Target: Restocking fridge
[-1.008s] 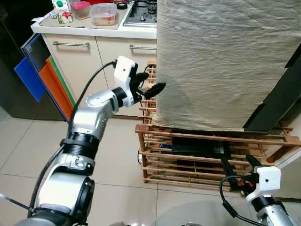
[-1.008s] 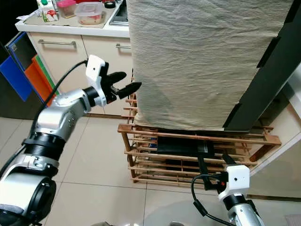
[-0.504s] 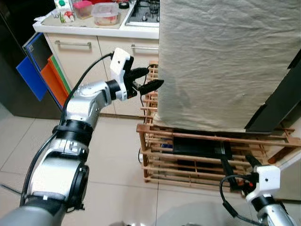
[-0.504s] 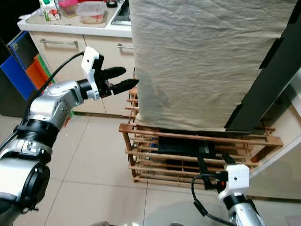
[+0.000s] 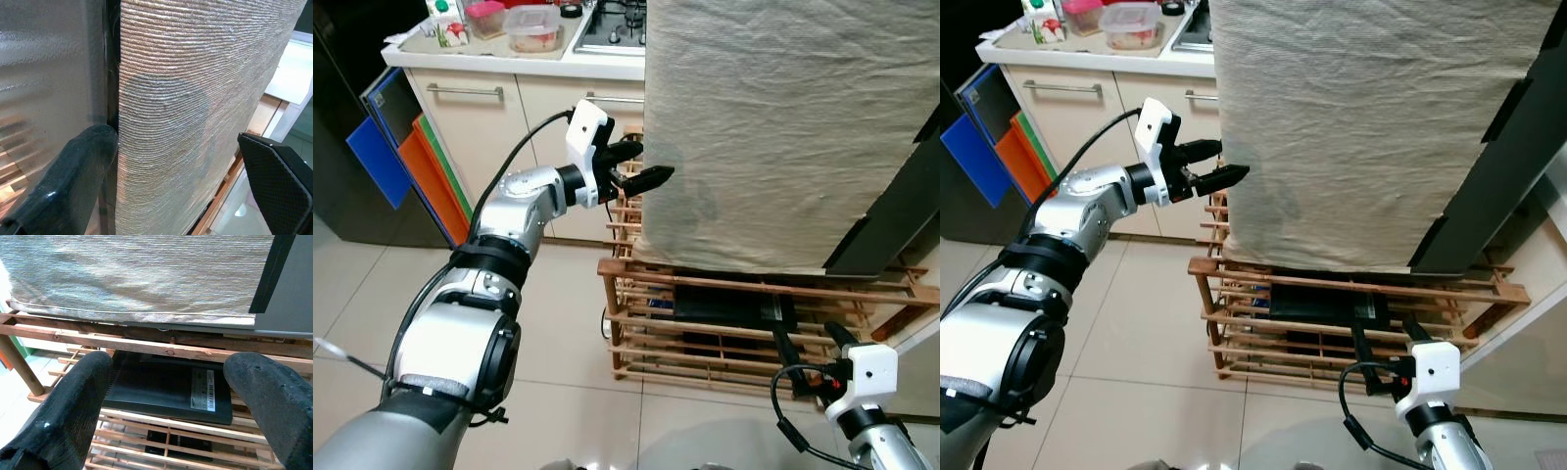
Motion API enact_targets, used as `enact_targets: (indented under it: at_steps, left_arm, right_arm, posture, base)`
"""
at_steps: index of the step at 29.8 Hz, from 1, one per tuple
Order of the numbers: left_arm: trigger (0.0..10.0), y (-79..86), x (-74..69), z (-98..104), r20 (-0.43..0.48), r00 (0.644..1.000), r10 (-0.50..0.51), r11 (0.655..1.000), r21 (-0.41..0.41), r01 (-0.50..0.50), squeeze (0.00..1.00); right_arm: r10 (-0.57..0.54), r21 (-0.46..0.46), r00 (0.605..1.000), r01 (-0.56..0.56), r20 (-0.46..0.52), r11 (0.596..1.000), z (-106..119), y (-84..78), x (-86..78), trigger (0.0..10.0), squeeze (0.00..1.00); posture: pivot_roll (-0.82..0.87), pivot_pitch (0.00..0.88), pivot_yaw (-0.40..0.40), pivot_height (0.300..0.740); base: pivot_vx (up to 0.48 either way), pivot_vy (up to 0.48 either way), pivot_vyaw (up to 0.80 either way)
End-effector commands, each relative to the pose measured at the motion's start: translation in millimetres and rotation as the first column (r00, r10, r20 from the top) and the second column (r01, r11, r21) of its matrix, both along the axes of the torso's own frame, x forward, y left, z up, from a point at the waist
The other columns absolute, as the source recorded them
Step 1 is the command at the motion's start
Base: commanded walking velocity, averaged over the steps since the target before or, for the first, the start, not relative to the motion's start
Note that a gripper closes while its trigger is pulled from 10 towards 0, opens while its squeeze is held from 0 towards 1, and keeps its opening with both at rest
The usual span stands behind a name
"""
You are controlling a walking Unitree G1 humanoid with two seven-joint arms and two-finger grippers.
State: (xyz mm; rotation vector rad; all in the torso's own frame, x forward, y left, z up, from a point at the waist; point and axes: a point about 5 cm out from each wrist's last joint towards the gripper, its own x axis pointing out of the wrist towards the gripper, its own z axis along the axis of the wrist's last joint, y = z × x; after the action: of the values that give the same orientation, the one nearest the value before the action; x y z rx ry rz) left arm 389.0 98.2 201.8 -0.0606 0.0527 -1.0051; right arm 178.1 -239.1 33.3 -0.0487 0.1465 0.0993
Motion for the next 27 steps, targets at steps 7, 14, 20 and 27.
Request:
enact_targets:
  at_steps: [7,14,20,27]
  left_arm:
    - [10.0,-9.6,0.5,1,0.005,0.999,-0.048,0.999,0.013,0.048,0.0]
    - [10.0,-24.7,-14.4,3,-0.016,0.962,-0.272,0.959,-0.092,0.269,0.0]
    - [10.0,-36.7,-34.9,6,0.015,0.898,-0.439,0.89,-0.13,0.437,0.0]
    - [10.0,-34.8,-38.7,6,0.025,0.911,-0.411,0.904,-0.12,0.411,0.0]
  right_arm:
    - [0.005,-0.006,1.0,-0.005,0.002,1.0,2,0.7,-0.6,10.0,0.0]
    - [0.008,-0.007,1.0,-0.008,-0.002,1.0,2,0.4,-1.9,10.0,0.0]
    - [0.011,-0.01,1.0,-0.012,-0.007,1.0,2,-0.6,-2.5,10.0,0.0]
    - [0.016,-0.012,1.0,-0.016,-0.01,1.0,3,-0.8,-2.7,10.0,0.0]
  posture:
    - [-0.15,0.043,0.044,0.74]
    - [-0.15,0.047,0.041,0.74]
    - [-0.14,0.047,0.035,0.74]
    - [-0.14,0.049,0.035,0.74]
  base:
    - [0.0,0.0,0.0]
    - [0.0,0.0,0.0]
    - [0.0,0.0,0.0]
    - [0.0,0.0,0.0]
